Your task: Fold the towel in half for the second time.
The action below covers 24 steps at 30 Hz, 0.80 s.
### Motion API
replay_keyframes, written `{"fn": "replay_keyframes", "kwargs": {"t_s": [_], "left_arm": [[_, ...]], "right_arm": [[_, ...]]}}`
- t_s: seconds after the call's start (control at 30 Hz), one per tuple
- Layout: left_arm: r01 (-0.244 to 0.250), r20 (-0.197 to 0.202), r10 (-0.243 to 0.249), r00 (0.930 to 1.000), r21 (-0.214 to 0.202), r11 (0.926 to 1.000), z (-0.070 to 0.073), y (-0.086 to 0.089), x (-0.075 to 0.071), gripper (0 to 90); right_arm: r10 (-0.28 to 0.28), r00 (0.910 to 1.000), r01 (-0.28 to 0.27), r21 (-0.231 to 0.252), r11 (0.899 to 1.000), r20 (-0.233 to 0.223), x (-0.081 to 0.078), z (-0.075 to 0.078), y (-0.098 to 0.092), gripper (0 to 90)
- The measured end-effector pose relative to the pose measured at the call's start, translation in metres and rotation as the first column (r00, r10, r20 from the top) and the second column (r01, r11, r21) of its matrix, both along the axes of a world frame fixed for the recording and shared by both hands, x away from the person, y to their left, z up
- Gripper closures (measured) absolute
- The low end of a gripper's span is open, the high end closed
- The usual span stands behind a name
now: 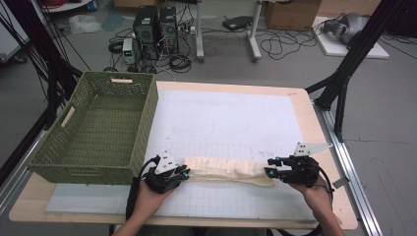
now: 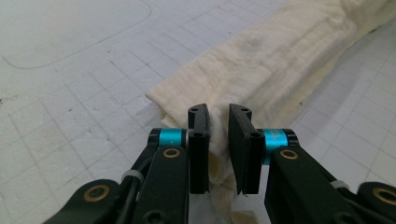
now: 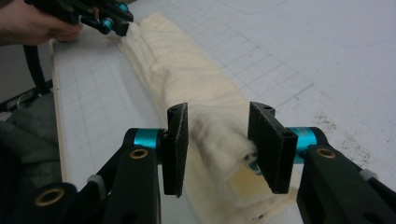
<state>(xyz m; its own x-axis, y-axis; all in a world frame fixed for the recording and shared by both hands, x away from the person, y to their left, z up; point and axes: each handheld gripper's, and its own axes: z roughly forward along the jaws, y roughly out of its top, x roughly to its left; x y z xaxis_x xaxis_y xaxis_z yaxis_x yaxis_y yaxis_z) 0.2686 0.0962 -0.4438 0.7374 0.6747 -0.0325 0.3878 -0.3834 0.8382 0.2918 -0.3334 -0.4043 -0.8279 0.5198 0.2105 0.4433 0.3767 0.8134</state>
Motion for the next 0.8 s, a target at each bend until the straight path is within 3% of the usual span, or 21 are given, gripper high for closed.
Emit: {"fn": "replay_keyframes", "kwargs": {"t_s": [0.27, 0.43, 0.63, 0.8], "left_arm": [[0.011, -0.004, -0.011, 0.9999, -0.005, 0.9999, 0.004, 0.001, 0.0, 75.9], [0.006, 0.01, -0.006, 0.9999, -0.023, 0.9997, 0.01, 0.004, -0.001, 74.0], [0.017, 0.049, -0.015, 0.9987, -0.048, 0.9987, 0.027, 0.002, -0.002, 71.4], [0.019, 0.075, -0.015, 0.9971, -0.059, 0.9981, 0.038, -0.004, 0.004, 72.0]], "right_arm": [[-0.007, 1.0, 0.007, -0.014, 1.0, 0.003, 0.002, 0.001, 0.009, 64.8], [-0.004, 1.0, 0.004, -0.071, 0.997, -0.001, 0.003, -0.003, 0.014, 67.0], [-0.019, 0.9998, 0.019, -0.044, 0.999, 0.002, 0.001, 0.004, 0.005, 65.6], [-0.005, 0.9996, 0.006, -0.051, 0.999, 0.029, 0.0, 0.013, 0.01, 65.6]]}}
